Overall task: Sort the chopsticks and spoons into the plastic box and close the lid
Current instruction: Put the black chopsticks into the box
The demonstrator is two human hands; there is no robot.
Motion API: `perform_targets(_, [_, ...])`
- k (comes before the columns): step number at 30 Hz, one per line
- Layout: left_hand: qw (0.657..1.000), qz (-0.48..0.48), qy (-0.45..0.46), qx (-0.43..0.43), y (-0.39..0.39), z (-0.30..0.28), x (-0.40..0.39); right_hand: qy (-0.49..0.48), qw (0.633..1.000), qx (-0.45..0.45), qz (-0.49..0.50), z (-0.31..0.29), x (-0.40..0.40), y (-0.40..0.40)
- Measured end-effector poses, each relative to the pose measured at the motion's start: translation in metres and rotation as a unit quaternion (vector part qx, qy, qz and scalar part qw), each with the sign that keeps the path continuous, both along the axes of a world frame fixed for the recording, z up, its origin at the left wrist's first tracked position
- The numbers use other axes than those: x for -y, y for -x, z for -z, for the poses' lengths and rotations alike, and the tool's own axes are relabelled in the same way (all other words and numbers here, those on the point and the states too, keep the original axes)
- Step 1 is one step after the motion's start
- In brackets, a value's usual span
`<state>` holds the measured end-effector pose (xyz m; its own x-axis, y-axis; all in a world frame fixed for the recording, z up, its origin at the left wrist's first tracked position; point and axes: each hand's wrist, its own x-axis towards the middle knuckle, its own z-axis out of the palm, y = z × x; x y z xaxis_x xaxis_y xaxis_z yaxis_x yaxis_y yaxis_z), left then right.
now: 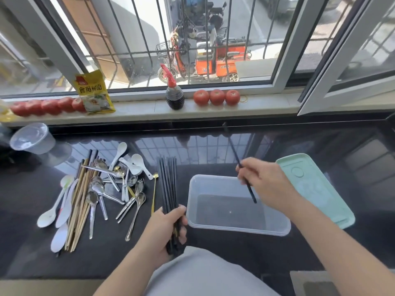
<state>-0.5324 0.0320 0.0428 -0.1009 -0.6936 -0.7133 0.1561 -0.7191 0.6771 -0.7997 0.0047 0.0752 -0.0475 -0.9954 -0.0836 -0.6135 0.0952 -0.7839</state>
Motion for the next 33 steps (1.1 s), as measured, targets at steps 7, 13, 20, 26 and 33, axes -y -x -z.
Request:
perform_targets(7, [0.996,-0.090,-0.014,-0.002,0.000,0.008,0.005,-0.234,0.829,-0.417,-0.290,0.088,0.020,-0.027])
perform_targets(13, [0.998,-0.062,-0.013,0.013,0.005,0.002,-0.003,-0.267,0.826,-0.411,-0.278,0.105,0.029,-0.040])
perform_targets(20, [1.000,-0.009,0.027,-0.010,0.009,-0.009,-0.003,-0.267,0.953,0.139,-0.034,0.031,-0.001,-0.052])
perform_targets(26, [0.992,0.106,0.069,-0.018,0.033,-0.014,-0.003,-0.203,0.932,0.290,0.082,0.011,-0.030,-0.085])
perform_targets(33, [0.997,0.027,0.066,0.014,0.027,-0.013,-0.006,-0.007,0.894,0.394,0.214,0.001,-0.014,-0.048])
